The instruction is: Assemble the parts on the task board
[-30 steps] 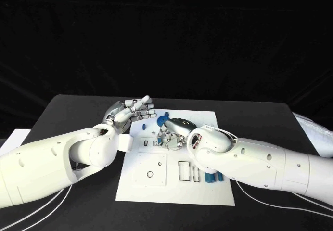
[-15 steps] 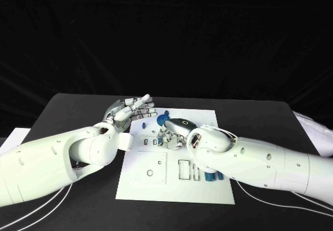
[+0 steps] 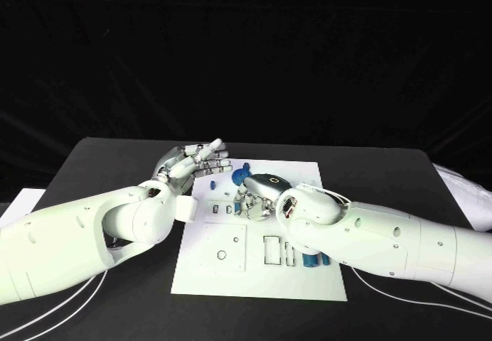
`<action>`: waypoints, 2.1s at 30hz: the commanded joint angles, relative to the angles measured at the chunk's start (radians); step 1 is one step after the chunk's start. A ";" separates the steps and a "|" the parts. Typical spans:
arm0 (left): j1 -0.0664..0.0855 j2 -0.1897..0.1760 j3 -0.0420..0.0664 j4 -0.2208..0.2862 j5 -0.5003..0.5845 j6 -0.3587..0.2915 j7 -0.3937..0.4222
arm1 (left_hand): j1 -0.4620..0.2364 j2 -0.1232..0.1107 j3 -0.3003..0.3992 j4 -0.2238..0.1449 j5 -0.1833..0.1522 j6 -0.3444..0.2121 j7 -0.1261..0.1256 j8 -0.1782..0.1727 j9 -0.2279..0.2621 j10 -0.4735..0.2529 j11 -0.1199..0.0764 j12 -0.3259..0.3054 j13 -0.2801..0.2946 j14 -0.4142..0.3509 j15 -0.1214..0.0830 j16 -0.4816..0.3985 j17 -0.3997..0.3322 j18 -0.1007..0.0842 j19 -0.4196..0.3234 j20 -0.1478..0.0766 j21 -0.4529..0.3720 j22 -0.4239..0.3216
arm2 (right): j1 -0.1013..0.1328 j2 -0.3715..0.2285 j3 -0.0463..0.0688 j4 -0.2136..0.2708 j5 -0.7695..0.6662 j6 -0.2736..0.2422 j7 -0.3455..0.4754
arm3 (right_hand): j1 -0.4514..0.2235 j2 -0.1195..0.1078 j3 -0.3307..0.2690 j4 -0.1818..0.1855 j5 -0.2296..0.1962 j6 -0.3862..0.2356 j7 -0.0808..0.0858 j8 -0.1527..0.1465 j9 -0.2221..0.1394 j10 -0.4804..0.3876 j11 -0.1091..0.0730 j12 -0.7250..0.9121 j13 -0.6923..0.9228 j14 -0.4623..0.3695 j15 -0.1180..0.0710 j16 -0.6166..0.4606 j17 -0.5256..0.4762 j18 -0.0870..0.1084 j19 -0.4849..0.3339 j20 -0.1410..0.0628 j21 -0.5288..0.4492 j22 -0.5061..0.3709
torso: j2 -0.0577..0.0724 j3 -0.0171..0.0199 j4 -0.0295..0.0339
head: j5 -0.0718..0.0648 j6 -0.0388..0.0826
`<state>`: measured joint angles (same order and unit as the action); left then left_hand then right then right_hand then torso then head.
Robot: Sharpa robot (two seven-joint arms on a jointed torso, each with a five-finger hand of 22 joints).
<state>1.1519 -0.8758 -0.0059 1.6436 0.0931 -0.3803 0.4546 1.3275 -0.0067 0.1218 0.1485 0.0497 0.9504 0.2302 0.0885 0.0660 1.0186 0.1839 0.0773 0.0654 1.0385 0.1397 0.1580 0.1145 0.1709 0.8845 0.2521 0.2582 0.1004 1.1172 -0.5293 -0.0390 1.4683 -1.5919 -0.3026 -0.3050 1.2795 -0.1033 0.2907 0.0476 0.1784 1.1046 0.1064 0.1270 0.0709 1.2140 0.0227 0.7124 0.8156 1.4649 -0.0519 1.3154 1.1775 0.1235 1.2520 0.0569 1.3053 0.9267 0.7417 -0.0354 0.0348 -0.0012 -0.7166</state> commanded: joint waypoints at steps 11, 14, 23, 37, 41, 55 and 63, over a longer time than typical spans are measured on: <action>0.000 0.001 0.001 0.003 0.003 0.014 0.003 | -0.005 0.001 -0.004 -0.005 0.004 0.005 0.004 -0.007 -0.001 0.007 0.000 -0.006 0.000 0.003 0.003 -0.005 0.001 0.012 0.004 0.000 -0.006 -0.002 | -0.005 0.006 -0.002 -0.005 -0.015 0.006 -0.005 | -0.019 -0.026 -0.029 0.008 0.021 -0.014 0.007 -0.011 -0.003 -0.015 0.004 -0.031 -0.025 0.034 0.006 -0.016 -0.017 -0.001 -0.007 0.005 -0.008 -0.007 | -0.001 -0.0006 0.0001 | 0.000 -0.003; 0.000 0.001 0.001 0.004 0.003 0.014 0.003 | -0.005 0.001 -0.004 -0.005 0.004 0.005 0.005 -0.008 -0.001 0.007 0.000 -0.006 0.000 0.003 0.003 -0.005 0.001 0.012 0.004 0.000 -0.006 -0.002 | -0.006 0.006 -0.002 -0.005 -0.014 -0.002 -0.002 | -0.027 -0.030 -0.038 0.012 0.024 -0.017 0.008 -0.013 -0.003 -0.015 0.005 -0.033 -0.027 0.034 0.007 -0.019 -0.019 -0.001 -0.008 0.006 -0.009 -0.010 | 0.000 -0.0008 -0.0001 | 0.000 -0.004; 0.000 0.001 0.001 0.004 0.003 0.016 0.001 | -0.005 0.001 -0.004 -0.005 0.004 0.005 0.005 -0.008 -0.001 0.007 0.000 -0.006 0.000 0.003 0.003 -0.005 0.001 0.012 0.004 0.000 -0.006 -0.002 | -0.006 0.005 -0.002 -0.001 -0.013 -0.052 0.009 | -0.043 -0.037 -0.066 0.023 0.023 -0.030 0.011 -0.019 -0.003 -0.018 0.008 -0.036 -0.029 0.032 0.009 -0.026 -0.028 0.000 -0.012 0.008 -0.014 -0.018 | 0.000 -0.0003 0.0008 | -0.001 -0.004; 0.000 -0.001 0.001 0.001 -0.001 0.018 -0.007 | -0.007 0.007 -0.009 -0.017 0.004 0.009 0.000 -0.017 -0.001 0.008 -0.005 -0.011 0.000 0.047 -0.008 0.007 0.016 0.014 0.043 -0.009 0.010 0.001 | -0.012 -0.035 -0.001 0.050 0.022 -0.293 0.125 | -0.045 -0.045 -0.174 0.053 0.019 -0.103 0.029 -0.052 -0.003 -0.065 0.027 -0.041 -0.042 0.023 0.024 -0.063 -0.068 0.008 -0.035 0.022 -0.043 -0.065 | -0.001 0.0004 -0.0012 | -0.001 -0.001; 0.000 -0.004 0.001 -0.003 -0.027 0.014 -0.022 | -0.009 0.010 -0.012 -0.027 0.004 0.017 -0.008 -0.020 0.000 0.017 -0.015 -0.010 0.001 0.125 -0.030 0.041 0.051 0.013 0.117 -0.034 0.055 0.019 | -0.006 -0.074 0.004 0.085 0.047 -0.295 0.172 | -0.042 -0.042 -0.182 0.056 0.020 -0.102 0.029 -0.051 -0.002 -0.065 0.026 -0.038 -0.041 0.024 0.024 -0.063 -0.067 0.008 -0.033 0.022 -0.042 -0.063 | -0.002 -0.0003 -0.0006 | -0.002 -0.001; 0.029 -0.023 0.001 -0.035 -0.439 0.094 -0.534 | 0.018 -0.003 0.064 -0.064 0.004 0.116 -0.101 0.064 0.030 0.244 -0.131 0.254 0.184 0.453 -0.184 1.012 0.953 -0.006 0.385 -0.169 0.495 0.297 | 0.098 -0.327 0.014 0.188 0.516 -0.087 0.447 | 0.064 0.028 -0.170 0.026 0.013 -0.107 0.034 -0.050 -0.001 -0.094 0.028 -0.068 -0.077 -0.018 0.026 -0.192 -0.211 0.032 -0.117 0.024 -0.136 -0.216 | -0.023 0.0045 -0.0166 | 0.006 -0.004; 0.073 0.018 0.001 -0.082 -0.766 0.260 -0.880 | -0.116 -0.029 0.004 0.059 0.006 0.104 -0.133 0.224 0.110 0.166 -0.162 0.696 0.547 0.497 -0.183 1.322 1.328 -0.049 0.429 -0.187 0.893 0.771 | 0.143 -0.389 0.014 0.133 0.822 -0.064 0.512 | 0.089 0.044 -0.146 0.027 0.014 -0.110 0.043 -0.052 -0.002 -0.107 0.041 -0.233 -0.240 -0.126 0.037 -0.576 -0.572 0.061 -0.221 0.035 -0.331 -0.452 | -0.042 0.0112 -0.0222 | 0.012 -0.014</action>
<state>1.2185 -0.8682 -0.0051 1.5720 -0.4291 -0.2546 -0.1718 1.2267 -0.0337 0.1363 0.1923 0.0607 1.0591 0.0962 0.2957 0.1665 1.1810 0.0245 0.7281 0.5707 1.4640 -0.0359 1.4575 1.3069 0.1377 1.3010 0.0652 1.1171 0.8249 1.2562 -0.9147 -0.0251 1.6161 -0.9913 -0.4178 0.1312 1.3614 -0.0583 0.1396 0.0737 0.1957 0.9948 0.1442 0.0796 0.0679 1.1137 0.0620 0.5078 0.6032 1.3556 -0.0173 0.7937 0.6478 0.1776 1.0405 0.0896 0.9993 0.4939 0.7093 -0.0278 0.0155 0.0083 -0.7272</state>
